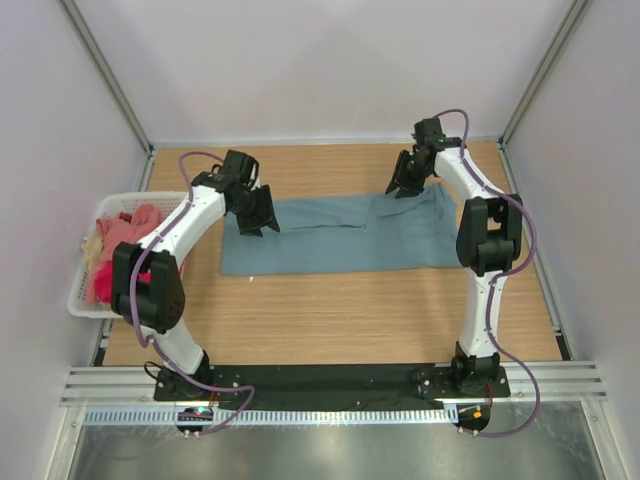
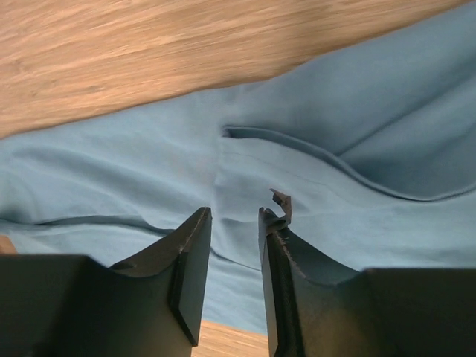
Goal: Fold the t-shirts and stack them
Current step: Fold the tshirt
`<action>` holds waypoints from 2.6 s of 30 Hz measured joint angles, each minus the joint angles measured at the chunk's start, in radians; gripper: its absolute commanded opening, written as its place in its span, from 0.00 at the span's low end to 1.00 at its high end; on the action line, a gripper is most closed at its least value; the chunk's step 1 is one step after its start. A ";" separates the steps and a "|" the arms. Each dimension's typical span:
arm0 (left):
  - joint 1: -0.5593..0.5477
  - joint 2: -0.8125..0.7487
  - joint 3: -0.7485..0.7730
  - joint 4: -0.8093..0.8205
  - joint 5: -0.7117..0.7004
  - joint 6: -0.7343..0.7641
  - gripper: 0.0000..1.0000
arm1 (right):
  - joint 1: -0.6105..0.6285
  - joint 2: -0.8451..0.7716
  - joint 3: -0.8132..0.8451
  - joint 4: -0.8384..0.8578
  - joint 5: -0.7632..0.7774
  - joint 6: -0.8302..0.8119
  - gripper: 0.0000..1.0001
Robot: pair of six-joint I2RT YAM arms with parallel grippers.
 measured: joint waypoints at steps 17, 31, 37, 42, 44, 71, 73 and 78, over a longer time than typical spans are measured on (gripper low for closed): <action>0.179 0.358 0.177 -0.040 -0.052 0.026 0.40 | 0.106 0.066 0.047 -0.023 0.109 0.001 0.34; 0.192 0.393 0.182 -0.030 -0.033 0.040 0.40 | 0.128 0.193 0.195 -0.023 0.211 -0.008 0.35; 0.192 0.376 0.140 -0.028 -0.024 0.053 0.40 | 0.128 0.229 0.227 -0.028 0.241 -0.016 0.34; 0.192 0.365 0.139 -0.027 -0.014 0.056 0.40 | 0.128 0.238 0.229 -0.037 0.260 -0.022 0.22; 0.192 0.361 0.139 -0.027 -0.009 0.056 0.40 | 0.129 0.240 0.230 -0.039 0.262 -0.025 0.15; 0.192 0.307 0.101 -0.018 -0.003 0.055 0.40 | 0.171 0.240 0.277 -0.063 0.171 -0.023 0.18; 0.192 0.305 0.101 -0.019 -0.003 0.054 0.40 | 0.171 0.240 0.285 -0.068 0.168 -0.026 0.17; 0.192 0.305 0.101 -0.019 -0.003 0.054 0.40 | 0.169 0.240 0.291 -0.067 0.158 -0.037 0.01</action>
